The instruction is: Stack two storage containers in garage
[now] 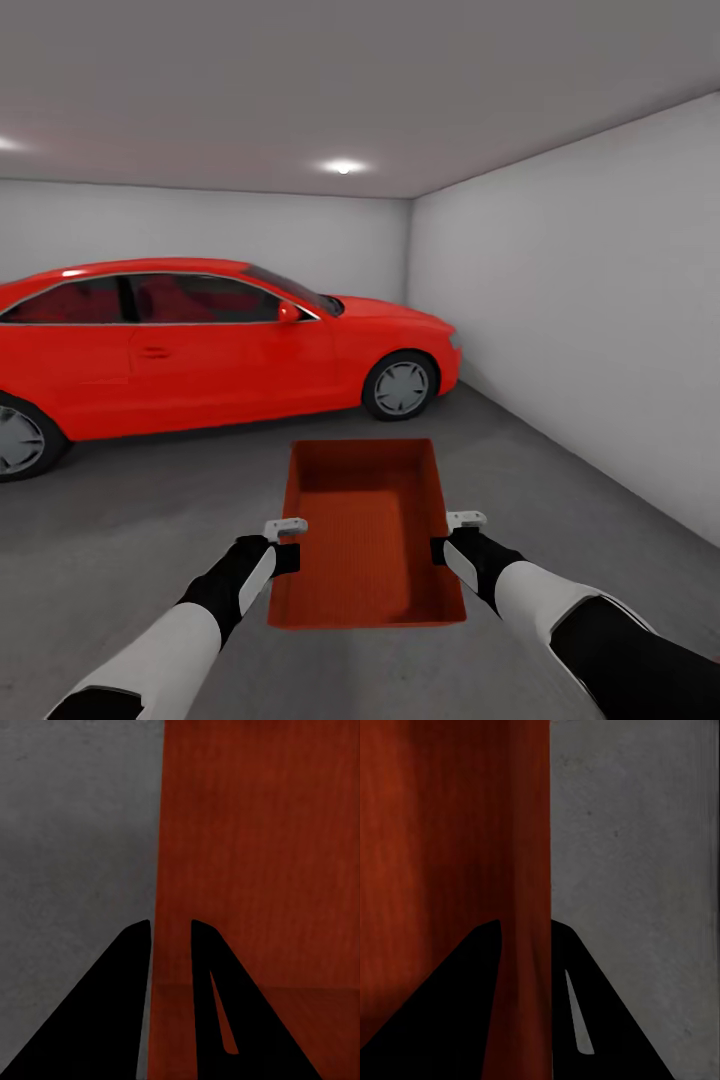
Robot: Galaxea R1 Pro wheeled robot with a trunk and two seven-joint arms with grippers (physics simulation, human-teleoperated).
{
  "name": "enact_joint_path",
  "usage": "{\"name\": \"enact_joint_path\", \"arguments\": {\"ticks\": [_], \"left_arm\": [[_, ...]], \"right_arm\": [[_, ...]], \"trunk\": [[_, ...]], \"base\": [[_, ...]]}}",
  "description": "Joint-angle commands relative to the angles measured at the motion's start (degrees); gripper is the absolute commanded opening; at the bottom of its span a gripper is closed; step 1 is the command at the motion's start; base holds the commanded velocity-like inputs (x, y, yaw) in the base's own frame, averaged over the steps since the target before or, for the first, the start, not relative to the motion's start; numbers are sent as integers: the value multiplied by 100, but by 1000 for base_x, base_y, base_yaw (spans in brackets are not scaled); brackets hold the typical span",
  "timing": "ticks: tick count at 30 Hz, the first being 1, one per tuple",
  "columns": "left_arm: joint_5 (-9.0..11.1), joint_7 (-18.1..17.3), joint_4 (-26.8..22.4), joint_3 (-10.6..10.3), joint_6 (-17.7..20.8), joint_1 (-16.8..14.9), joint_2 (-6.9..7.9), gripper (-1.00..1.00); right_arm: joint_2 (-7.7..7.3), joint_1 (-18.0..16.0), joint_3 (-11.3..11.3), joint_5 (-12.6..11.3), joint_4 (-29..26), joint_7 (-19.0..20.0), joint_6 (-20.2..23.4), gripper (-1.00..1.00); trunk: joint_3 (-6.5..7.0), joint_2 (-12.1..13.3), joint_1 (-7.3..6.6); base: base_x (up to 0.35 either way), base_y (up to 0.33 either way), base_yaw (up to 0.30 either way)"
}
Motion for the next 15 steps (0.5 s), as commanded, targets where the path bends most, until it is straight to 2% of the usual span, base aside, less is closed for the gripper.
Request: {"name": "enact_joint_path", "arguments": {"ticks": [1, 15], "left_arm": [[-73, 81, 1, 5, 53, -1, 9, -100], [-75, 81, 1, 5, 46, -1, 9, -100]], "right_arm": [[-1, -8, 9, 96, -26, -48, 23, -100], [-1, -8, 9, 96, -26, -49, 23, -100]], "trunk": [[-10, -9, 5], [-10, -9, 5]], "base": [[316, 109, -280], [316, 108, -284]]}}
